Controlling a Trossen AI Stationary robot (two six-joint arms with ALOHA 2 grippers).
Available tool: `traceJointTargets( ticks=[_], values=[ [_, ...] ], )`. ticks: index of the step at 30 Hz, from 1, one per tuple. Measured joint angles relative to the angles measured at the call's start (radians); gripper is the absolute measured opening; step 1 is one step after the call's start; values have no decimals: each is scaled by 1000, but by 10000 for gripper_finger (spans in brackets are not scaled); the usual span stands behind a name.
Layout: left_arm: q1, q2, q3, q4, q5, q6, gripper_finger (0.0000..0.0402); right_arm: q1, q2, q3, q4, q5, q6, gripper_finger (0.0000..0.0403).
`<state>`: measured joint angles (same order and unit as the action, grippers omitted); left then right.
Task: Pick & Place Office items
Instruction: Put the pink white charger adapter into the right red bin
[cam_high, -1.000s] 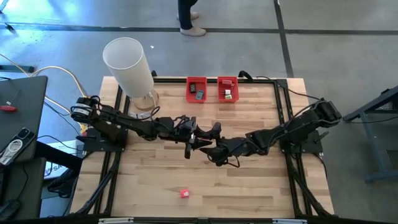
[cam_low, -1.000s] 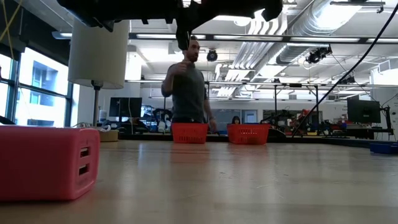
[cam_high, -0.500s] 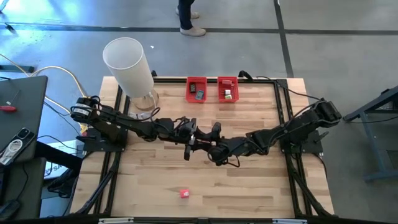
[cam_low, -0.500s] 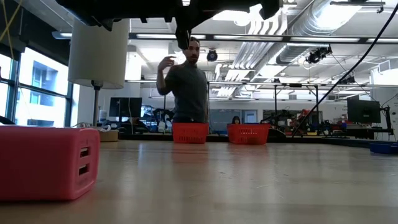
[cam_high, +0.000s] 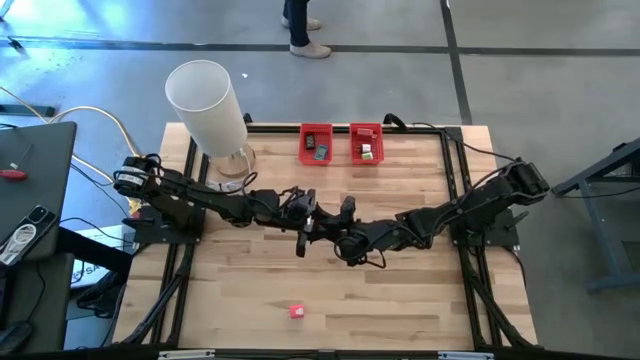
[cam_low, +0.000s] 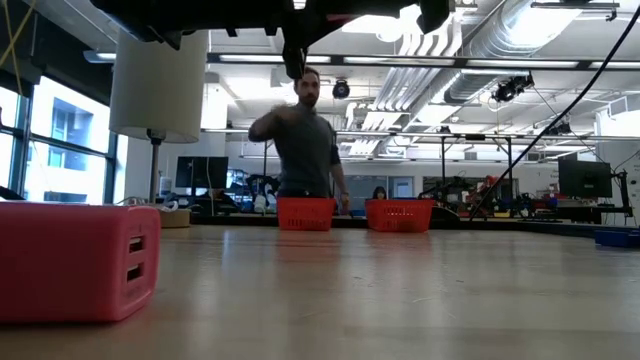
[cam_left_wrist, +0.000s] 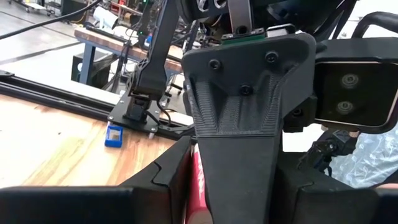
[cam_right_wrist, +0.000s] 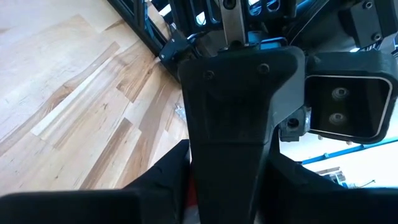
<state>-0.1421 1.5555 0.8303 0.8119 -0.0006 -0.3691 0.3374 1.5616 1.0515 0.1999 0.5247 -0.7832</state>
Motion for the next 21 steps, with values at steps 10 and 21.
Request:
traceJointTargets(
  ticks=[10,21],
  values=[
    [10,0,0,4,3,2,136,0,0,0,-2,27,-2,124],
    [-7,0,0,5,-16,120,194,1,0,1,-16,35,4,124]
  ],
)
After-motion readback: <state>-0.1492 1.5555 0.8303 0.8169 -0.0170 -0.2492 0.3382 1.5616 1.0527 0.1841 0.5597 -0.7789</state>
